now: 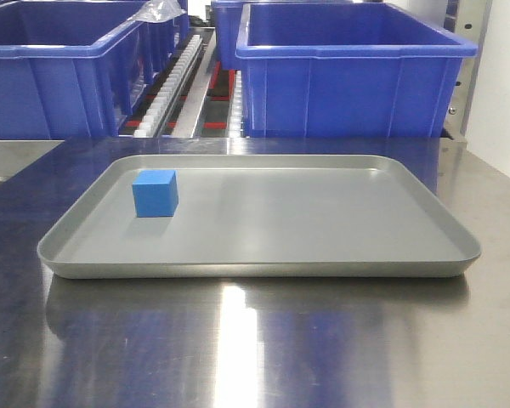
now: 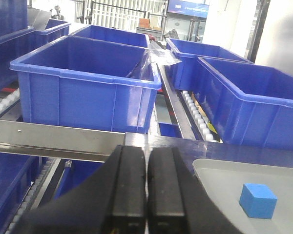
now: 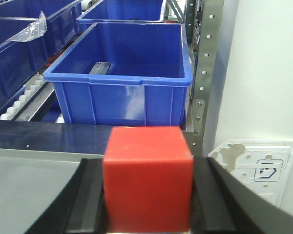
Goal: Sort and place red and blue blocks on shelf
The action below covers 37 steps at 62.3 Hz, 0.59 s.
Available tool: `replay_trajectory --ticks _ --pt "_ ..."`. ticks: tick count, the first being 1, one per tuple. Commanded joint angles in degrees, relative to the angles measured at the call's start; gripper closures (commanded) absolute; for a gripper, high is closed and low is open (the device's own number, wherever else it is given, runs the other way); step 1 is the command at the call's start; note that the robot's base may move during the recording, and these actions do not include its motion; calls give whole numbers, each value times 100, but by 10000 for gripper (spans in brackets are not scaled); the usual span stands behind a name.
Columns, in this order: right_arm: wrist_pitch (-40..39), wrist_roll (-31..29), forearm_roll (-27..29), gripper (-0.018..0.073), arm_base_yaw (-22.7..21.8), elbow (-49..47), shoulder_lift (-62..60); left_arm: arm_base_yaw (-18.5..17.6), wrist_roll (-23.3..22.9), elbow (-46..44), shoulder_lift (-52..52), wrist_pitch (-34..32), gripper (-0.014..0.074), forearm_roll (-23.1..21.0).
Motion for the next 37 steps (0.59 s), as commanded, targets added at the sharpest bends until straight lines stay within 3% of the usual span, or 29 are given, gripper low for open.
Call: replay_trajectory --ticks 1,37 --pt "-460 -63 7 515 -43 -168 34 5 -38 254 -128 -494 472 11" --pt "-453 -63 7 515 -43 -168 34 5 -38 254 -128 -494 472 11"
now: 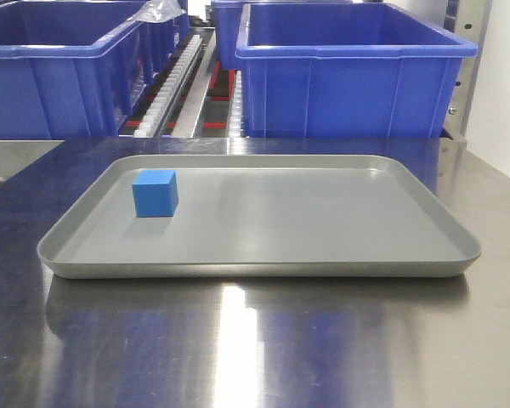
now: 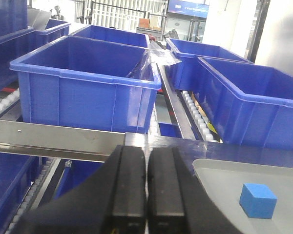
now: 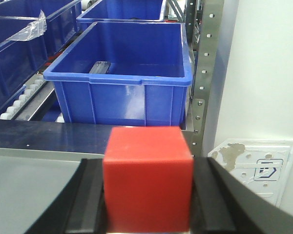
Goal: Sort and place red and blue blocks on shelf
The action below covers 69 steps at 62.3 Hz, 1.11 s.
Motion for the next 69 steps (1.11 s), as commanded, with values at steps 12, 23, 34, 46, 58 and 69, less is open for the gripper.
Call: replay_trajectory --ticks 12,23,34,46,58,69 --pt "-460 -63 7 515 -43 -168 34 5 -38 254 -128 -494 472 11" --pt "-460 -63 7 515 -43 -168 34 5 -38 67 49 -479 472 11" --pt "-460 -63 7 515 -43 -168 34 5 -38 -572 793 -29 472 274" --pt "-460 -63 7 515 -43 -168 34 -59 -38 -1437 2125 201 472 262" --pt "-460 -63 7 515 -43 -168 34 -496 -76 -2540 3597 728 472 262" --pt "-460 -63 7 515 -43 -168 34 -1084 -76 -3363 4848 896 472 252"
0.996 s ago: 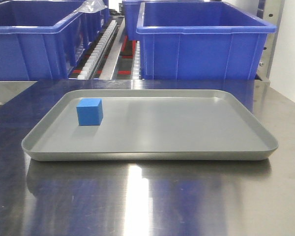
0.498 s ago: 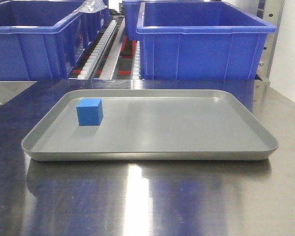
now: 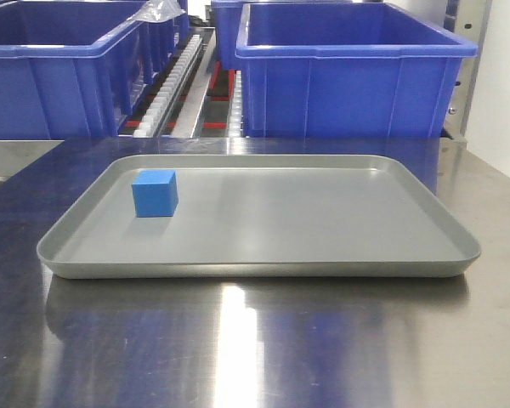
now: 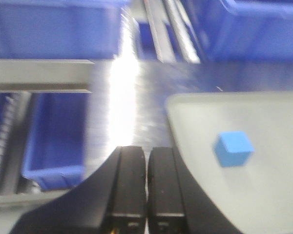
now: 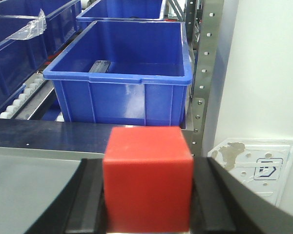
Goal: Sort and place red and blue blocks on shelf
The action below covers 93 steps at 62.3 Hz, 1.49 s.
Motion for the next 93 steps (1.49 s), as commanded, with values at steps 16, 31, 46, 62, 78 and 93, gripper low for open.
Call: replay_trajectory --ticks 16,31,46,62,78,93 --pt "-467 -60 7 515 -43 -168 34 -568 -53 -1683 2080 146 445 -9" --pt "-467 -60 7 515 -43 -168 34 -888 -607 -2694 3201 582 145 -9" --pt "-467 -60 7 515 -43 -168 34 -1123 -2155 -4101 4267 2416 78 540" --pt "-467 -60 7 515 -43 -168 34 -1493 -2760 -5594 5313 4150 83 1225" --pt "-467 -60 7 515 -43 -168 34 -1669 -3140 -6858 6173 5535 83 1215" --pt "-467 -60 7 515 -43 -168 34 -1702 -3530 -7261 6512 5858 83 1279"
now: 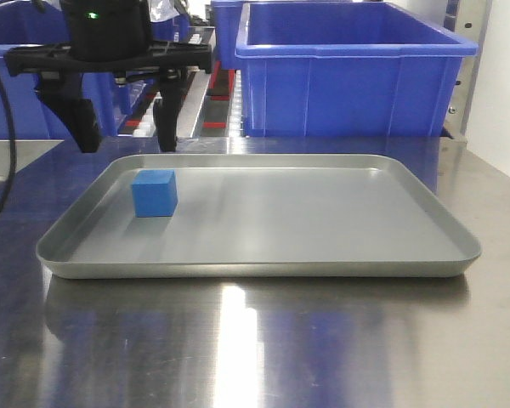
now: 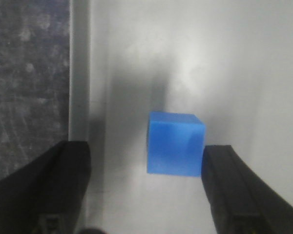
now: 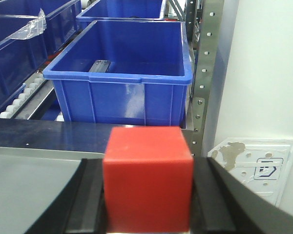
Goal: Sort and place red and blue blocks on shelf
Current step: 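Move the left gripper over the blue cube and lower it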
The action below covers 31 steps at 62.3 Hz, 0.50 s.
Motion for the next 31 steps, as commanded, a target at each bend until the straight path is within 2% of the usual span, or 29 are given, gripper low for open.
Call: replay_trajectory --ticks 1,31 --pt "-467 -50 7 515 -43 -168 34 -66 -148 -255 -230 -26 83 62" --pt "-462 -50 7 515 -43 -168 34 -220 -237 -255 -163 -176 83 52"
